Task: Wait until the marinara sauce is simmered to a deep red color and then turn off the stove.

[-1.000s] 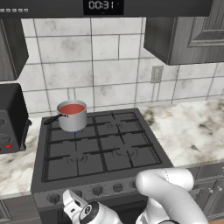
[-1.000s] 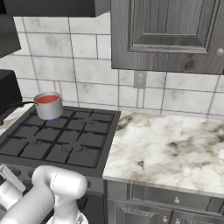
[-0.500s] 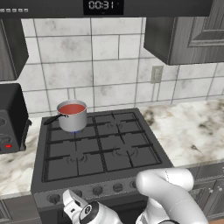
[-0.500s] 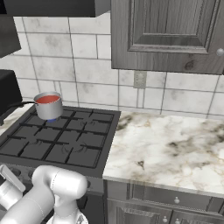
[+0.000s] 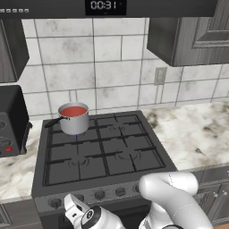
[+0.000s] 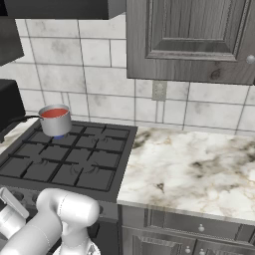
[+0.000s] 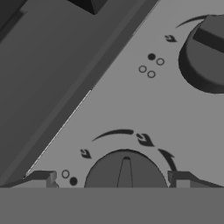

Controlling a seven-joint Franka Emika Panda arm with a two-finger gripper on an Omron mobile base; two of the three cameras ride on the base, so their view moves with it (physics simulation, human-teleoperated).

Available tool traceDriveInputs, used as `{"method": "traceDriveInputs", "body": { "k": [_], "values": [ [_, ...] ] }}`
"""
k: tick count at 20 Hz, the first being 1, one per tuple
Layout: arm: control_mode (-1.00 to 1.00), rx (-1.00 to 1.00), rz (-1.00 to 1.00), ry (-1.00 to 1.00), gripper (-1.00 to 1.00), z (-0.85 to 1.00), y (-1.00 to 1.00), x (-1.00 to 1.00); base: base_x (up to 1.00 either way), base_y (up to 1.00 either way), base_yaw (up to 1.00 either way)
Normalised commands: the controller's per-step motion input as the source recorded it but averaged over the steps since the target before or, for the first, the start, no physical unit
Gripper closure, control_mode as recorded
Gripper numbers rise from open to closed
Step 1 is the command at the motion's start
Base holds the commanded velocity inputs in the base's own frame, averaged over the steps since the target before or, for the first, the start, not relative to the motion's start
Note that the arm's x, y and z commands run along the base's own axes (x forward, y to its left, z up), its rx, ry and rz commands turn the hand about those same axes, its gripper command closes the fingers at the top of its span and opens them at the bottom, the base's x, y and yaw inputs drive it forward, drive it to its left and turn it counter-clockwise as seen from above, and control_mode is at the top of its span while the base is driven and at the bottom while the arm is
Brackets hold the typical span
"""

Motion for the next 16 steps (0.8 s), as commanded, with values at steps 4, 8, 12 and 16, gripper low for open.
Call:
{"method": "traceDriveInputs", "body": {
  "k": [4,8,12,16],
  "values": [
    [-1.00,0.00,0.00,0.00,-1.00,0.00,0.00,0.00,0.00,0.00,0.00],
    [-1.00,0.00,0.00,0.00,-1.00,0.00,0.00,0.00,0.00,0.00,0.00],
    [-1.00,0.00,0.00,0.00,-1.00,0.00,0.00,0.00,0.00,0.00,0.00],
    [-1.00,0.00,0.00,0.00,-1.00,0.00,0.00,0.00,0.00,0.00,0.00]
  ]
}}
